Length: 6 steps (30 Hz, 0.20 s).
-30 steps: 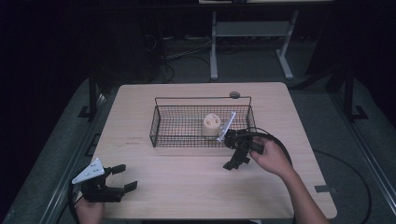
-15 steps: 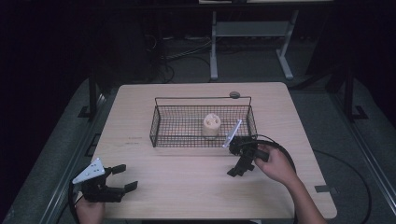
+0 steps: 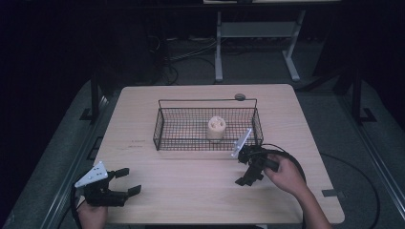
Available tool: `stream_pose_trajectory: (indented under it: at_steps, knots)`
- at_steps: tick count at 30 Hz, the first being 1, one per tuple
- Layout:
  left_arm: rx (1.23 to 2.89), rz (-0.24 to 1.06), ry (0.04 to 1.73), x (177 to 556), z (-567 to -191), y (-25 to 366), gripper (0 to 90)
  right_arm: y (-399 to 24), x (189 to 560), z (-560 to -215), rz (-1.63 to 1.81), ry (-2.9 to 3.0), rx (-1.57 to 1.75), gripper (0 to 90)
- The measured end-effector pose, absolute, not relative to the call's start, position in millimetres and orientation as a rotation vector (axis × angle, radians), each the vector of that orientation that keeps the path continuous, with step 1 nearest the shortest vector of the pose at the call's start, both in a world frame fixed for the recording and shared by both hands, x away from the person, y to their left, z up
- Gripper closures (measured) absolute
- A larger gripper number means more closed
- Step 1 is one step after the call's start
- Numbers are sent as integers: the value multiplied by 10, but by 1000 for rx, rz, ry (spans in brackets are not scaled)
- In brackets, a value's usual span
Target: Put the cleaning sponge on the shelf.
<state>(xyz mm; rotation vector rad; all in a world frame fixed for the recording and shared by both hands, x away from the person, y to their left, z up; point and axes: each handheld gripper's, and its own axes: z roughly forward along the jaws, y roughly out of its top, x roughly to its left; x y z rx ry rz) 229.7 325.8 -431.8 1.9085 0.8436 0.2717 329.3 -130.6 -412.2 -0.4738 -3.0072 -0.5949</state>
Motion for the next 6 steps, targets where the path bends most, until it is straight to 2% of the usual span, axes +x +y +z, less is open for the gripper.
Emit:
stream_pose_trajectory:
  at_steps: [6]
  knots:
    - [1908,271,845,2298,-4319,3258,134,-1342,3251,-4176,-609,-3003,-483,147]
